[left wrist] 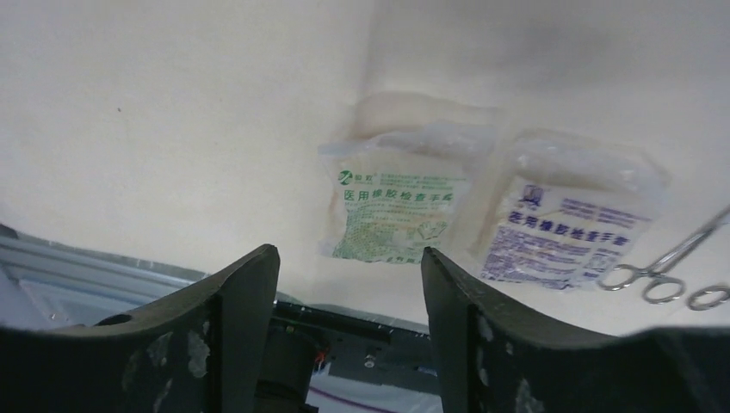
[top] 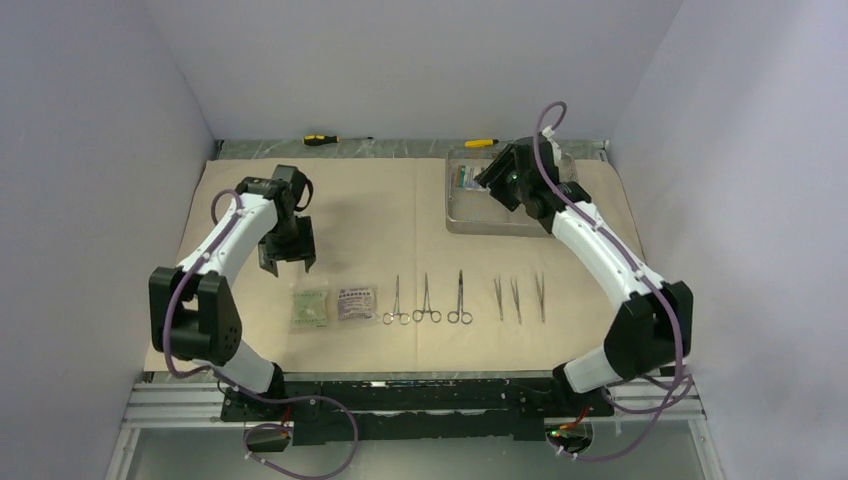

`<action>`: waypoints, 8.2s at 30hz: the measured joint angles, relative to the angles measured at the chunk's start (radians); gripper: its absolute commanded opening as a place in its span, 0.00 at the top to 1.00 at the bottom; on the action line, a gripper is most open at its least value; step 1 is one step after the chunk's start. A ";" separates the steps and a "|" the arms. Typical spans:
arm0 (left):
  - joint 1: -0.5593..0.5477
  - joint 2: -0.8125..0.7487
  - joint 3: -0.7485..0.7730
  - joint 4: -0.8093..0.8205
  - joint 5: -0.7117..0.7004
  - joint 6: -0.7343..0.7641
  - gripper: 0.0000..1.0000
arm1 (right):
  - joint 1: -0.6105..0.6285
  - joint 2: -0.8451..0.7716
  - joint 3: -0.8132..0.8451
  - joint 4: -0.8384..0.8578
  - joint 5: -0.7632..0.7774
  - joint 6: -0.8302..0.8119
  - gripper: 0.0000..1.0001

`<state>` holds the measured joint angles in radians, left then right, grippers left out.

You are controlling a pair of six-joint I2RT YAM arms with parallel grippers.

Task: Open and lay out the surgical kit
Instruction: Adjust the medical item in the surgical kit, then pick up the medical item from the container, then place the medical item in the surgical kit, then reset both arms

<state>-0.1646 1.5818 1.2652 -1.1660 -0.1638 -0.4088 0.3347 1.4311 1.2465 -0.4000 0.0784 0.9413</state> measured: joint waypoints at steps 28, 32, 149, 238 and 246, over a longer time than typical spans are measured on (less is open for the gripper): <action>0.000 -0.148 0.020 0.370 0.208 -0.027 0.19 | -0.179 0.932 0.756 -0.054 -0.087 -0.548 0.52; 0.000 -0.126 0.024 0.378 0.224 -0.031 0.19 | -0.175 0.971 0.780 -0.049 -0.099 -0.566 0.57; 0.116 0.012 0.024 -0.068 0.050 0.085 1.00 | 0.113 0.160 0.107 -0.044 -0.581 -0.540 0.38; 0.201 -0.890 0.689 -0.386 0.027 -0.090 0.00 | -0.117 -1.003 0.372 -0.885 0.558 -0.489 0.00; 0.201 -0.957 0.730 -0.404 0.027 -0.064 0.01 | -0.117 -1.033 0.399 -0.912 0.523 -0.488 0.00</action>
<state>0.0360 0.6250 1.9953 -1.5703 -0.1368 -0.4732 0.2176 0.3981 1.6451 -1.3121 0.6014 0.4538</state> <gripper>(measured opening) 0.994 0.994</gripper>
